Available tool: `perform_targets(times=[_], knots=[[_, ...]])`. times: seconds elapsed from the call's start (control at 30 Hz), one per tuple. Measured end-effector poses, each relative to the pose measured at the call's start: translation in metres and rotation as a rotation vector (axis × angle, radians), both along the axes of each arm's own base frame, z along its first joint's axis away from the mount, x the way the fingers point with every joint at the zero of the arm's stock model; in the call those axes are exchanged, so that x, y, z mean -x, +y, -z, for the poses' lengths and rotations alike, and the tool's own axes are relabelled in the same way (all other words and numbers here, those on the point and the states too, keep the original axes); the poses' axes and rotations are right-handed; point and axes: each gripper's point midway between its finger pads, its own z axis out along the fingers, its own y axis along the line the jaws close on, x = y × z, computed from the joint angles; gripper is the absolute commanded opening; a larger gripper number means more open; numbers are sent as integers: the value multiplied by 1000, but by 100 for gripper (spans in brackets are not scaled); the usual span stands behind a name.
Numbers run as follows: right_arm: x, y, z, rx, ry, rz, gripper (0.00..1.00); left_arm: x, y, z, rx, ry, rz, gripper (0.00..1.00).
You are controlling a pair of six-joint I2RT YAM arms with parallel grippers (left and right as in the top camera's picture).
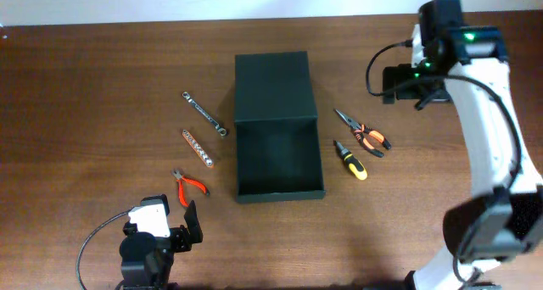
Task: Pack container
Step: 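Move right gripper over orange-black needle-nose pliers and grasp them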
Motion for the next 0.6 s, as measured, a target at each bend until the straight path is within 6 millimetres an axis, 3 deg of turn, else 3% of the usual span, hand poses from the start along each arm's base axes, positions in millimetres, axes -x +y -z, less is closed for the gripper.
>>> perform_targets(times=[0.27, 0.47, 0.6], knots=[[-6, -3, 26, 23, 63, -15, 99, 0, 0, 0, 0, 0, 0, 99], [-15, -4, 35, 56, 61, -176, 99, 0, 0, 0, 0, 0, 0, 99], [-13, -14, 55, 16, 76, -206, 99, 0, 0, 0, 0, 0, 0, 99]])
